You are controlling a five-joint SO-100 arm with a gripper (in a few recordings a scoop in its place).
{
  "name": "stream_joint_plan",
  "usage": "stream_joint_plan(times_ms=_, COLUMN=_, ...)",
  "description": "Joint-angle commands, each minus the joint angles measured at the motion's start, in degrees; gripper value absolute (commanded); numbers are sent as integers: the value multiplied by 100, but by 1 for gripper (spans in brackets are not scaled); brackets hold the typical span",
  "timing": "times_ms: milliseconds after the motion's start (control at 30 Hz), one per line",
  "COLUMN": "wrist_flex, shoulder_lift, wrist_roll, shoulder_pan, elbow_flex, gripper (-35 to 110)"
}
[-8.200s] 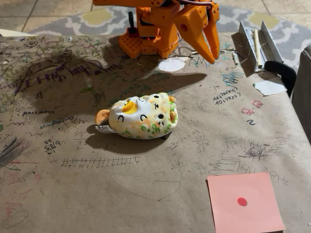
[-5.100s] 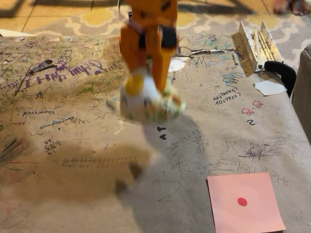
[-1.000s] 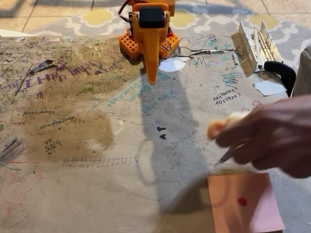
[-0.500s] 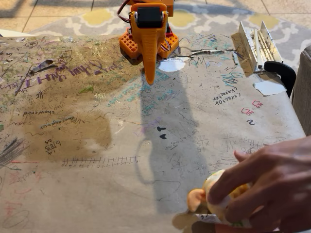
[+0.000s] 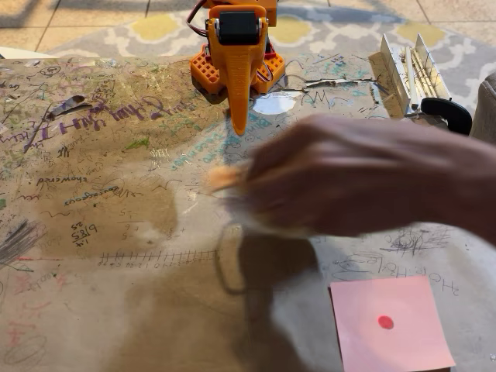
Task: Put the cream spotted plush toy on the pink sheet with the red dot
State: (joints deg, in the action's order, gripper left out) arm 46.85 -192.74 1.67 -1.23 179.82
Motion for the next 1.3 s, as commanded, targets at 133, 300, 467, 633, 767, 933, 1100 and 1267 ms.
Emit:
stream_joint_plan(times_ms=133, wrist_flex=18, shoulder_lift=-97, wrist_roll=229, shoulder_pan=79, elbow_flex=-176, gripper=0)
stream_joint_plan(times_ms=300, wrist_flex=18, shoulder_lift=-97, wrist_roll=264, shoulder_pan=88, elbow_flex=-176, gripper=0)
stream_joint_plan(times_ms=467, wrist_flex=35, shoulder_lift=-97, wrist_roll=396, shoulder_pan=176, elbow_flex=-176, gripper=0)
stream_joint_plan(times_ms=633, wrist_flex=35, shoulder_lift=-97, wrist_roll=141, shoulder_pan=-9, elbow_flex=-176, gripper=0)
stream_joint_plan(times_ms=767, wrist_flex=35, shoulder_lift=-97, wrist_roll=141, shoulder_pan=0, elbow_flex=-176, gripper=0)
stream_joint_plan(times_ms=933, wrist_flex=35, shoulder_lift=-97, wrist_roll=290, shoulder_pan=105, elbow_flex=-176, gripper=0)
stream_joint_plan(times_ms=1100, wrist_flex=35, shoulder_lift=-97, wrist_roll=633, shoulder_pan=325, elbow_flex=-176, gripper=1)
stream_joint_plan(times_ms=1267, wrist_flex=35, shoulder_lift=-97, wrist_roll=571, shoulder_pan=281, elbow_flex=-176, gripper=0)
